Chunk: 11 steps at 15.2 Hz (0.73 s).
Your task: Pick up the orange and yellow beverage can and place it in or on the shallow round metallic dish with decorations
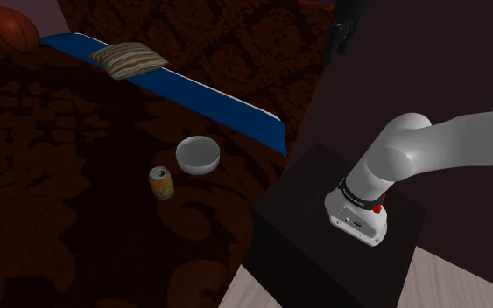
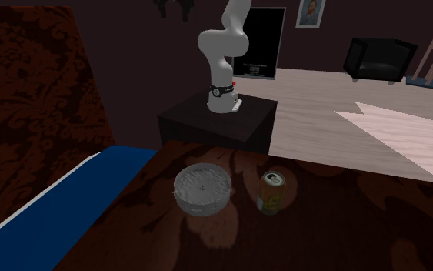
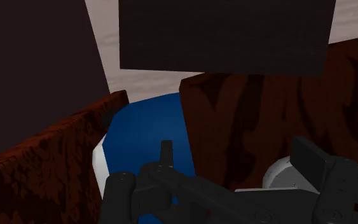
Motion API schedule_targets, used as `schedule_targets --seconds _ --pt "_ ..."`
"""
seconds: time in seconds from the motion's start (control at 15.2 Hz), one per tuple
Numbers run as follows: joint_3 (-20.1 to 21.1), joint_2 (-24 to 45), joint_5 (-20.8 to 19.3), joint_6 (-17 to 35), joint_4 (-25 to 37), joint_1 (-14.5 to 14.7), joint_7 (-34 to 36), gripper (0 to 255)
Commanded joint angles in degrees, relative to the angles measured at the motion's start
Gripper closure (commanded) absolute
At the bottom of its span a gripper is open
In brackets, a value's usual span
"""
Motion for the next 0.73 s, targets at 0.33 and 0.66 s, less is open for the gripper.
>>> schedule_targets --seconds 0.33,0.66 --pt "4.9 1.1 4.2 6.4 -5.0 1.8 6.4 0" --pt "10.1 4.5 8.2 13.5 -8.2 3.7 12.6 0"
